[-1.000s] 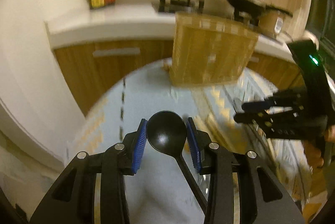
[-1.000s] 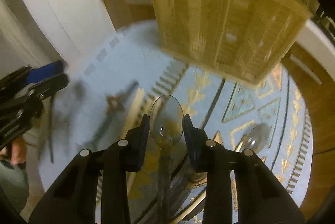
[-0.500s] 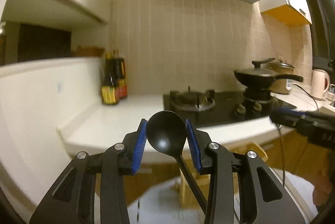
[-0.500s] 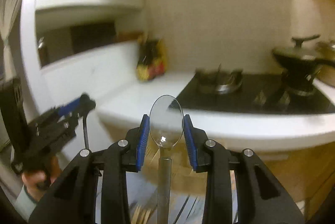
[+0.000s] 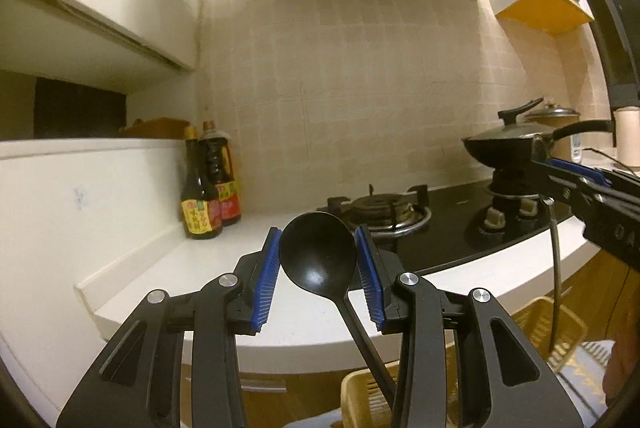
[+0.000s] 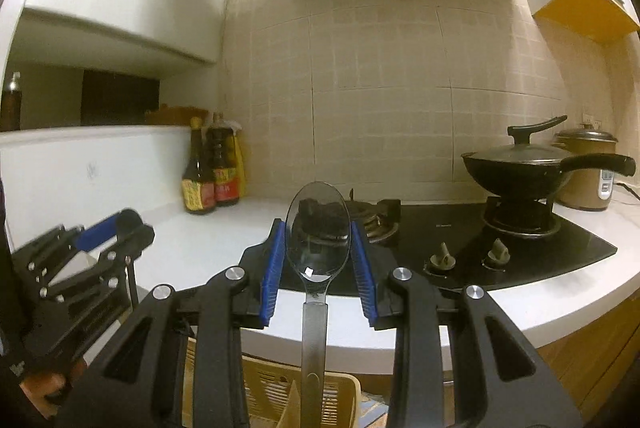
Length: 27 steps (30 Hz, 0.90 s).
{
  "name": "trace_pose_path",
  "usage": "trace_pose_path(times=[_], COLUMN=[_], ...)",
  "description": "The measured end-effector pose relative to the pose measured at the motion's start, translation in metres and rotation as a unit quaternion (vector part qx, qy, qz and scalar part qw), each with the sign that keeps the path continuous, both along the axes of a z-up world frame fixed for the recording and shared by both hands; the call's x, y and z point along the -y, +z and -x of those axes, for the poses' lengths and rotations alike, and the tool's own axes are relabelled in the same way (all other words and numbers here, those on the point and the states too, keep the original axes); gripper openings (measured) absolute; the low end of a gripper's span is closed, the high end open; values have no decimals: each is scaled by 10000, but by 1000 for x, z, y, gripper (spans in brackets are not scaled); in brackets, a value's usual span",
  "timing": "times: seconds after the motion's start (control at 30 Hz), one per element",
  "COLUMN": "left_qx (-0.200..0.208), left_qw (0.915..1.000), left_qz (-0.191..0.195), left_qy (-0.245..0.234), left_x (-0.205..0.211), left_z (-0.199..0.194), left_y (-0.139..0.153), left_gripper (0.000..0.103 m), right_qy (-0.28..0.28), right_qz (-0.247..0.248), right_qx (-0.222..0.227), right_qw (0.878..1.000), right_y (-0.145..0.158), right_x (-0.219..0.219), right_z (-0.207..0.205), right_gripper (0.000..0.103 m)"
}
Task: Organize utensils
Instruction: 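Carry ladle and spoon into the beige holder while both tools open to release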
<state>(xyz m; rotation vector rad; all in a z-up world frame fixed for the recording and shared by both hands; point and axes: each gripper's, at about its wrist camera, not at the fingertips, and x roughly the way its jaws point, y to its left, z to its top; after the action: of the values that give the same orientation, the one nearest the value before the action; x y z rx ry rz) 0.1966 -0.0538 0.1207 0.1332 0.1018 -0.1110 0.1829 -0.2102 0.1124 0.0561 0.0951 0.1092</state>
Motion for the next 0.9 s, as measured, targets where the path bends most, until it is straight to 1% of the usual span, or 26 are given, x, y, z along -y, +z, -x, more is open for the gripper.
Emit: trace_pose_path(times=[0.1, 0.23, 0.3, 0.4, 0.43, 0.47, 0.5, 0.53, 0.57, 0.67, 0.77, 0.9], left_qx=[-11, 67, 18, -37, -77, -115, -139, -166, -218, -338, -567, -1070], left_qw=[10000, 9997, 9997, 9997, 9997, 9996, 9995, 9994, 9992, 9987, 9962, 9866], left_qz=[26, -199, -252, -254, -240, -196, -149, -111, -94, 30, 333, 850], left_qy=[-11, 100, 68, -15, -77, -156, -222, -267, -311, -385, -565, -890], left_x=[-1, 4, 5, 4, 3, 1, -1, -3, -5, -12, -26, -48], left_z=[-3, 0, 2, 7, 10, 13, 16, 18, 22, 32, 45, 61], left_y=[-11, -23, -27, -29, -29, -28, -28, -28, -27, -24, -18, -12], left_gripper=[36, 36, 36, 38, 43, 48, 58, 60, 60, 60, 60, 60], right_qy=[-38, 91, 113, 185, 227, 284, 346, 384, 414, 472, 466, 378], right_qz=[-14, -208, -277, -419, -480, -555, -611, -658, -728, -806, -837, -743], right_qx=[-8, -210, -290, -427, -492, -579, -661, -724, -774, -921, -1086, -1375], right_qw=[10000, 9995, 9991, 9980, 9974, 9964, 9953, 9945, 9935, 9914, 9895, 9870], right_y=[-11, -22, -27, -31, -32, -33, -35, -36, -37, -38, -36, -29], right_x=[3, 9, 12, 14, 15, 17, 18, 18, 20, 21, 24, 26], right_z=[-5, -9, -8, -2, 0, 2, 5, 7, 11, 22, 37, 59], right_gripper=[30, 30, 30, 30, 31, 31, 35, 48, 51, 51, 51, 51])
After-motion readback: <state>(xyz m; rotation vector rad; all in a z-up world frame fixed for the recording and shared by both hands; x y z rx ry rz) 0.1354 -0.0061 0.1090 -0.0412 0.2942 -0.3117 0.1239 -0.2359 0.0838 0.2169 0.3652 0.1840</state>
